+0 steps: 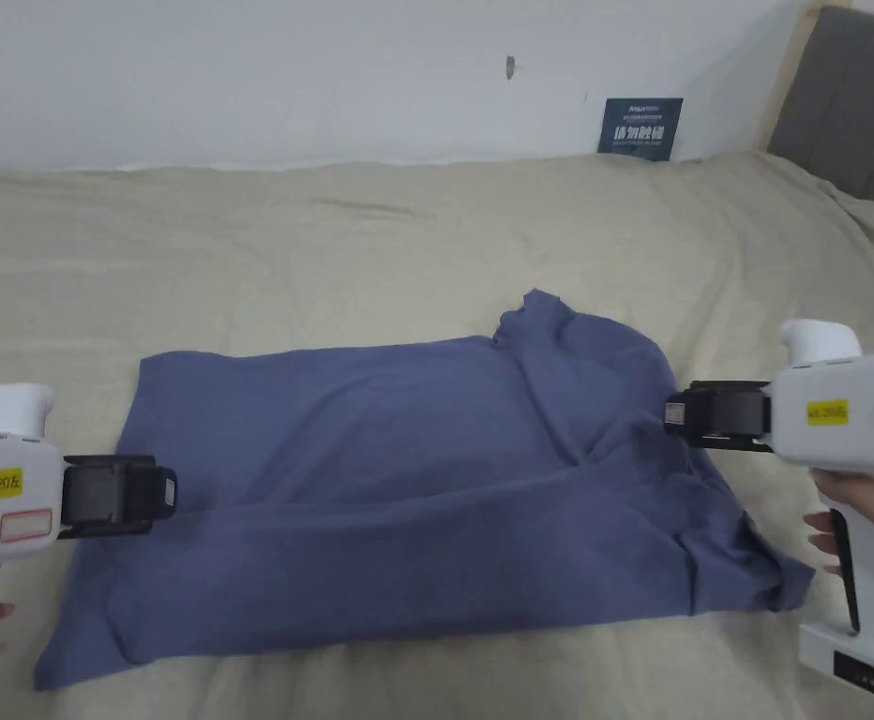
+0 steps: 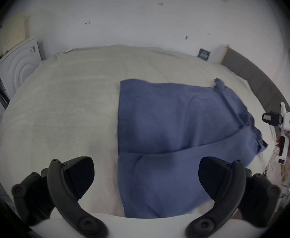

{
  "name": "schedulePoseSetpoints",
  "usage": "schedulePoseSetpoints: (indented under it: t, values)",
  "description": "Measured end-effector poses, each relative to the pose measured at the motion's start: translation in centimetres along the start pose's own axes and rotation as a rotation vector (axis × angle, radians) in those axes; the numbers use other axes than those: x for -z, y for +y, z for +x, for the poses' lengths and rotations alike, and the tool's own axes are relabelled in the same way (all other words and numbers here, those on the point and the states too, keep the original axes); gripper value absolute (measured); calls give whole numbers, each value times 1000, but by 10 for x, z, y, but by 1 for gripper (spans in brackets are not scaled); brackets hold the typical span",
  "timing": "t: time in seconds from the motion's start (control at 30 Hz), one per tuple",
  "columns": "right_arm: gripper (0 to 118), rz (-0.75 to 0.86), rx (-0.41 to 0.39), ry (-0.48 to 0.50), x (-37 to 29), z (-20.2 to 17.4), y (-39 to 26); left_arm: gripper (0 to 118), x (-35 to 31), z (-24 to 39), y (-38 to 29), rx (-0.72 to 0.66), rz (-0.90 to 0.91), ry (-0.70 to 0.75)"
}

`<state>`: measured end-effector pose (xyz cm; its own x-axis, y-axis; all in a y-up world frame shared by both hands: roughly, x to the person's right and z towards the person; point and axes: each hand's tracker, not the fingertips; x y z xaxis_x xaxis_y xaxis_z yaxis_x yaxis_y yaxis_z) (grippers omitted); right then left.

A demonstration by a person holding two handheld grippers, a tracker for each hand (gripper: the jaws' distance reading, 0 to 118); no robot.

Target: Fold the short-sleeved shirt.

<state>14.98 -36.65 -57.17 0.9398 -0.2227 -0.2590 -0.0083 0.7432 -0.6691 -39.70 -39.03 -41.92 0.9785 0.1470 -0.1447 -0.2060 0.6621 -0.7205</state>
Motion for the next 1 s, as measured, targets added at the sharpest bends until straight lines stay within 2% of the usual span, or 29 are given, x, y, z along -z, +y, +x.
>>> schedulePoseSetpoints:
  t: [0.1,0.13,0.17,0.2,0.23,0.27,0.3,0.33,0.4,0.47,0.57,0.63,0.67,0.7,0.77,0.8,0.83,0.87,0.9,1.0]
  values:
    - [92,75,2,35,-58,-11,-18,118,-48,13,-23,27,86,9]
    - [91,52,-1,41,-77,-13,-27,115,-65,16,-34,28,127,-16]
    - [89,68,-10,92,-93,-16,-39,105,-85,18,-50,21,193,-23]
    - [71,126,-12,140,-108,-20,-53,72,-103,20,-65,4,264,-31]
    - [41,158,-24,146,-119,-24,-64,30,-115,23,-76,-16,300,-32]
    - [0,183,-37,113,-131,-30,-76,0,-125,25,-90,-39,311,-6]
    - [0,187,-25,115,-136,-37,-84,0,-138,25,-102,-67,321,75]
    - [0,176,-32,98,-139,-38,-89,0,-145,25,-110,-103,323,57]
    - [0,164,27,188,-147,-37,-97,0,-161,26,-127,-164,323,17]
    - [0,169,48,183,-152,-44,-108,0,-172,27,-129,-147,302,32]
    - [0,152,52,192,-150,-44,-111,0,-154,17,-110,-75,182,78]
    - [0,139,36,206,-146,-44,-109,0,-123,4,-95,-103,16,101]
    - [0,127,27,249,-145,-44,-106,0,-108,-4,-83,-100,18,53]
    - [0,128,31,296,-144,-46,-107,12,-94,-8,-75,-92,-14,41]
    - [0,134,29,328,-144,-52,-107,70,-62,-17,-64,-79,-23,75]
    - [0,132,22,337,-143,-54,-106,84,-49,-21,-59,-70,-73,89]
    - [0,130,18,344,-143,-57,-107,84,-36,-25,-56,-81,-118,98]
    - [0,125,13,355,-141,-59,-109,115,-20,-28,-58,-76,-160,127]
    - [0,120,11,361,-140,-60,-109,115,-15,-28,-57,-64,-130,131]
    - [0,98,10,359,-131,-64,-111,114,5,-29,-54,11,-200,214]
